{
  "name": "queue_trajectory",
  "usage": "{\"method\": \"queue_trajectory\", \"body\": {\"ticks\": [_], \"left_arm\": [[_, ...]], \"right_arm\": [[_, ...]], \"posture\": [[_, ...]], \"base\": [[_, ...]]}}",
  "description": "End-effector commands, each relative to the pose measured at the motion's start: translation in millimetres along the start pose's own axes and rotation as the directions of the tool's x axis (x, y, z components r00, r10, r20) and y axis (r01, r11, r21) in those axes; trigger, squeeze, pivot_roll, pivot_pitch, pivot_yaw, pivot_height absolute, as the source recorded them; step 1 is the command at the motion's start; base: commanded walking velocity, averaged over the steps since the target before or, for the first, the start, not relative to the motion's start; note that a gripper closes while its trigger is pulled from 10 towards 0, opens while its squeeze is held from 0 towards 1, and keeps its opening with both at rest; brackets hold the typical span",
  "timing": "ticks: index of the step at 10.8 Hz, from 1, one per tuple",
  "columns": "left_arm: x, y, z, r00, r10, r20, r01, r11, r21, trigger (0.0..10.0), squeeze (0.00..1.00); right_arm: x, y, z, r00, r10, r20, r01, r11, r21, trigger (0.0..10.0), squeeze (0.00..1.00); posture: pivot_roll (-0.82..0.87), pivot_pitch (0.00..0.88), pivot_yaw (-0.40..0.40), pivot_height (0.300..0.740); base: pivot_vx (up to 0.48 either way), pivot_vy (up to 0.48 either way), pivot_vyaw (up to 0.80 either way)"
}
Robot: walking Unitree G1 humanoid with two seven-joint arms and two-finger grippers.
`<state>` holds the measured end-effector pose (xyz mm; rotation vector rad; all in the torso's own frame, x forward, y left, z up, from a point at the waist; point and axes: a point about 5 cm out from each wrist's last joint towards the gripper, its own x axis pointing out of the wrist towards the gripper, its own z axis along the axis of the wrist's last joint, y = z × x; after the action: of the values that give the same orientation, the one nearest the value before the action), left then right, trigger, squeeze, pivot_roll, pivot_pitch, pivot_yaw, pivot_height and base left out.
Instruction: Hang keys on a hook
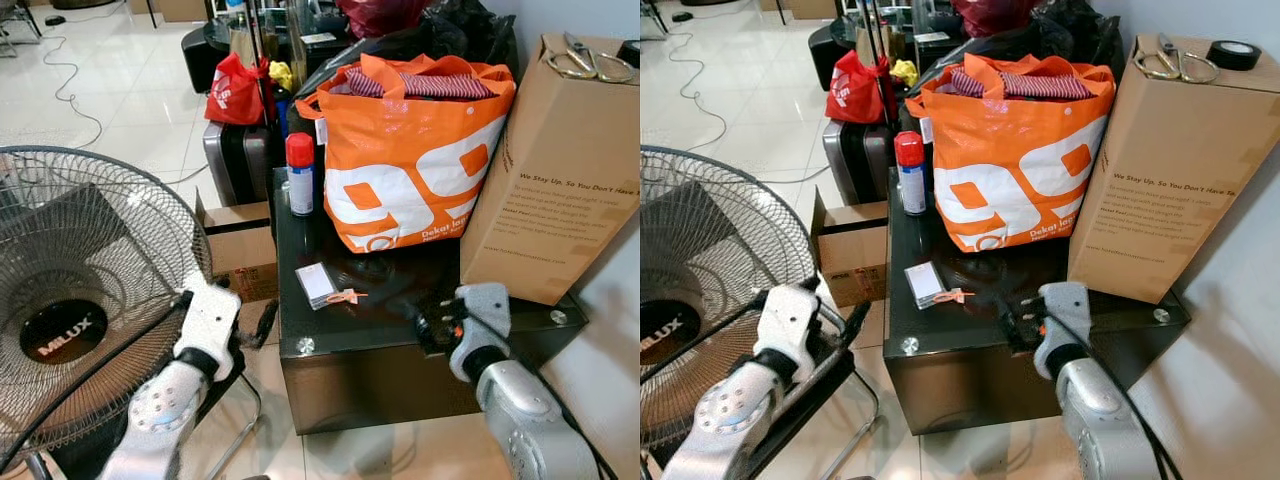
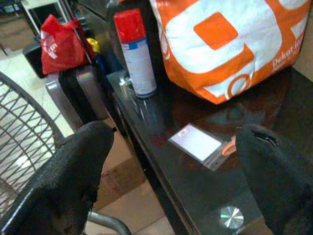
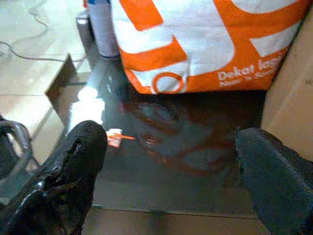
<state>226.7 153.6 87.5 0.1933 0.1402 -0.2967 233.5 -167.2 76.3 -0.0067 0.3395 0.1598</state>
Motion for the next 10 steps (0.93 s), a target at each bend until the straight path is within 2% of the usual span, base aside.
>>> {"method": "queue_trajectory", "body": {"ticks": [1,5,8,10], "left_arm": [[2.3,1.1,2.1,1.000,0.011,0.009,-0.011,1.000,0.006,10.0,0.39],[1.9,9.3,5.4,0.999,0.046,0.022,-0.046,0.999,0.010,10.0,0.40],[4.3,9.8,9.8,0.998,0.048,0.036,-0.049,0.999,0.010,10.0,0.40],[4.9,10.9,10.7,0.998,0.045,0.038,-0.045,0.999,0.010,10.0,0.40]], "right_arm": [[3.5,-4.7,4.5,0.999,-0.033,0.014,0.033,0.999,0.012,10.0,0.00],[7.3,-3.7,7.0,0.997,-0.067,0.028,0.066,0.997,0.030,10.0,0.00],[9.9,-4.9,8.9,0.997,-0.076,0.029,0.075,0.997,0.025,10.0,0.00],[10.3,-6.6,8.8,0.996,-0.084,0.029,0.084,0.996,0.022,10.0,0.00]], "posture": [[-0.01,0.000,0.012,0.740],[0.00,0.000,-0.002,0.740],[0.01,0.000,-0.003,0.740],[0.01,0.000,-0.004,0.740]], "base": [[0.000,0.000,0.00],[0.000,0.000,0.00],[0.000,0.000,0.00],[0.276,0.000,0.00]]}}
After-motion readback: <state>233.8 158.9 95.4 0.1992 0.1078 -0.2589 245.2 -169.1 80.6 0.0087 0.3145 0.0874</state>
